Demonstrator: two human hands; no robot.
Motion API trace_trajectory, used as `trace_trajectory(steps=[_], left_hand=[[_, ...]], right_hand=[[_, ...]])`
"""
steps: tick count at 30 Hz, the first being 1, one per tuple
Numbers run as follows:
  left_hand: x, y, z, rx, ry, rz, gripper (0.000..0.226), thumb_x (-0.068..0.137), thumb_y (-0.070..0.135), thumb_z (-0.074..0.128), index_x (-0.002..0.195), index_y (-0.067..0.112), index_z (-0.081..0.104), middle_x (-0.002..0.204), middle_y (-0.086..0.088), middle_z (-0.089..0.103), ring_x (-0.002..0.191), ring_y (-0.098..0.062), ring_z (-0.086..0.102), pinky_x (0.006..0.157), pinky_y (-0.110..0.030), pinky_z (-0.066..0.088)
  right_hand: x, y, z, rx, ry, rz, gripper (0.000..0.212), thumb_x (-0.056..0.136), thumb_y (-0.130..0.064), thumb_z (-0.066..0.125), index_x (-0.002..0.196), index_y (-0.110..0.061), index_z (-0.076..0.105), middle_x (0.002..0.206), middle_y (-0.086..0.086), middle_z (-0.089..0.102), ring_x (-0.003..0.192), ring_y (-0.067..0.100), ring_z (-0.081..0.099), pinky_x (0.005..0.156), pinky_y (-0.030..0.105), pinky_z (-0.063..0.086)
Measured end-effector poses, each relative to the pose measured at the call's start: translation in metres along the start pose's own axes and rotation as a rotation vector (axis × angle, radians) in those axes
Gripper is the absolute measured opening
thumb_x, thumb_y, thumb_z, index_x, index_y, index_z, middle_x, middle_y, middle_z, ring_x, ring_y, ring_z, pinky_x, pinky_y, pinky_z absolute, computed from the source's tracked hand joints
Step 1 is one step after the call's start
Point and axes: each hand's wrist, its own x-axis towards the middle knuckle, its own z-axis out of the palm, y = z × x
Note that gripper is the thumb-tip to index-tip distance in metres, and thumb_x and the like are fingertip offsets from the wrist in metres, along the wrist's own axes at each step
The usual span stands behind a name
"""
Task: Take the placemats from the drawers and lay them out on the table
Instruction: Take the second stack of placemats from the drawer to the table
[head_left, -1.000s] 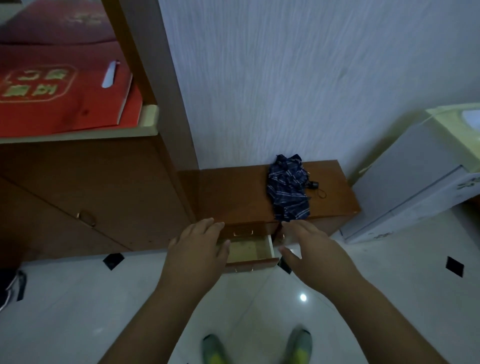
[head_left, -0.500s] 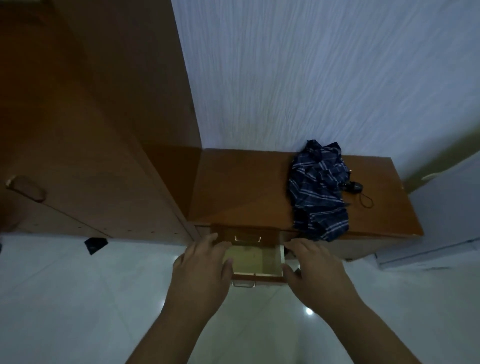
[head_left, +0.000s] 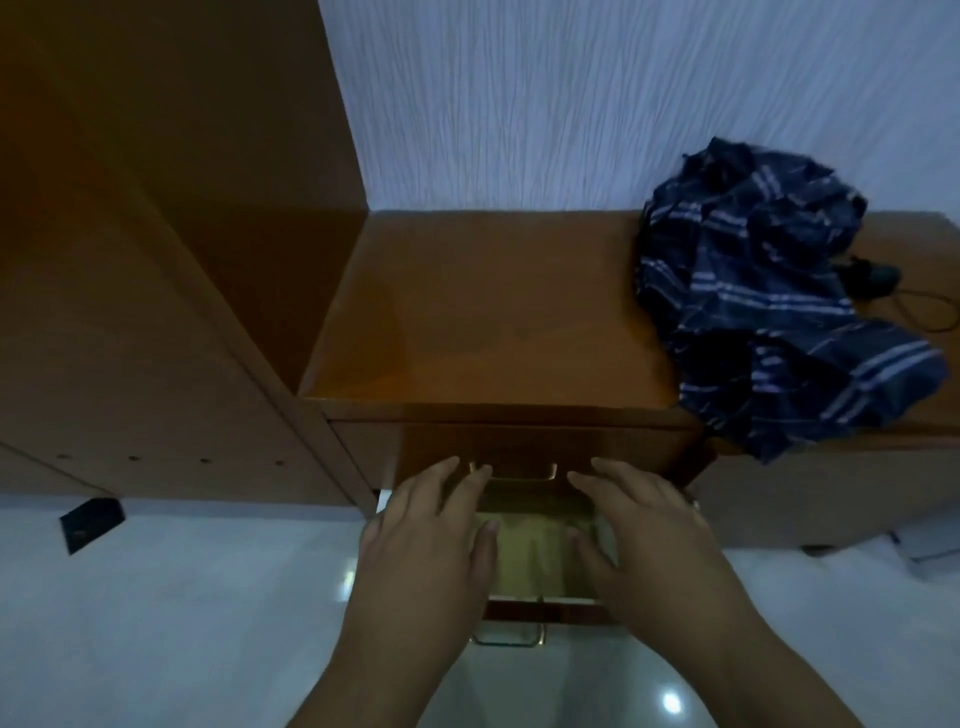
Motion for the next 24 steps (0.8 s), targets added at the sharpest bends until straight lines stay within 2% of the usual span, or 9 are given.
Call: trace_trajectory(steps=[5, 9, 11, 15, 19, 21, 24], left_hand=[[0.012, -0.018, 0.048, 0.072, 0.057, 0.136, 0.058, 0.101, 0.056, 0.035, 0.155, 0.048, 0.014, 0.159, 0.023, 0.020, 0.146, -0.004, 0.018, 0.115, -0.034, 0.029], [0.020, -0.022, 0.069, 0.061, 0.066, 0.151, 0.062, 0.101, 0.055, 0.038, 0.157, 0.045, 0.014, 0.162, 0.019, 0.019, 0.148, -0.007, 0.020, 0.115, -0.034, 0.030], [0.026, -0.021, 0.076, 0.031, 0.053, 0.154, 0.063, 0.101, 0.054, 0.039, 0.157, 0.044, 0.012, 0.164, 0.018, 0.017, 0.148, -0.007, 0.019, 0.118, -0.035, 0.027], [0.029, -0.029, 0.084, 0.029, 0.042, 0.153, 0.067, 0.100, 0.052, 0.042, 0.158, 0.040, 0.013, 0.165, 0.020, 0.014, 0.149, -0.007, 0.017, 0.120, -0.035, 0.026], [0.032, -0.035, 0.087, 0.046, 0.056, 0.153, 0.072, 0.099, 0.052, 0.043, 0.159, 0.040, 0.006, 0.165, 0.021, 0.009, 0.149, -0.008, 0.015, 0.118, -0.035, 0.024], [0.035, -0.031, 0.088, 0.031, 0.049, 0.142, 0.070, 0.099, 0.051, 0.044, 0.159, 0.039, 0.009, 0.164, 0.018, 0.012, 0.148, -0.009, 0.018, 0.117, -0.035, 0.027], [0.036, -0.026, 0.090, 0.023, 0.035, 0.124, 0.065, 0.097, 0.049, 0.047, 0.156, 0.036, 0.022, 0.160, 0.014, 0.021, 0.143, -0.011, 0.025, 0.113, -0.034, 0.033]], right_hand=[[0.003, 0.023, 0.045, -0.053, -0.005, -0.047, 0.063, 0.095, -0.058, 0.045, 0.153, -0.048, 0.021, 0.160, -0.024, 0.013, 0.145, 0.008, 0.018, 0.115, 0.036, 0.028], [0.026, 0.013, 0.052, -0.029, 0.101, -0.051, 0.060, 0.095, -0.054, 0.048, 0.152, -0.044, 0.030, 0.157, -0.023, 0.026, 0.140, 0.008, 0.028, 0.109, 0.035, 0.035], [0.035, 0.005, 0.059, -0.027, 0.074, -0.067, 0.060, 0.094, -0.053, 0.049, 0.151, -0.041, 0.033, 0.156, -0.023, 0.030, 0.140, 0.008, 0.030, 0.109, 0.035, 0.036], [0.037, 0.002, 0.070, -0.038, 0.036, -0.083, 0.063, 0.093, -0.051, 0.052, 0.152, -0.039, 0.033, 0.156, -0.021, 0.030, 0.138, 0.009, 0.033, 0.108, 0.037, 0.039], [0.038, 0.002, 0.071, -0.079, 0.041, -0.092, 0.068, 0.093, -0.053, 0.052, 0.154, -0.038, 0.029, 0.155, -0.020, 0.028, 0.133, 0.012, 0.035, 0.104, 0.034, 0.041], [0.040, 0.000, 0.072, -0.093, 0.033, -0.093, 0.069, 0.093, -0.054, 0.051, 0.155, -0.036, 0.026, 0.153, -0.018, 0.025, 0.132, 0.012, 0.033, 0.105, 0.033, 0.041], [0.042, -0.004, 0.073, -0.095, 0.037, -0.098, 0.065, 0.093, -0.053, 0.051, 0.152, -0.033, 0.033, 0.148, -0.015, 0.028, 0.127, 0.012, 0.034, 0.100, 0.029, 0.041]])
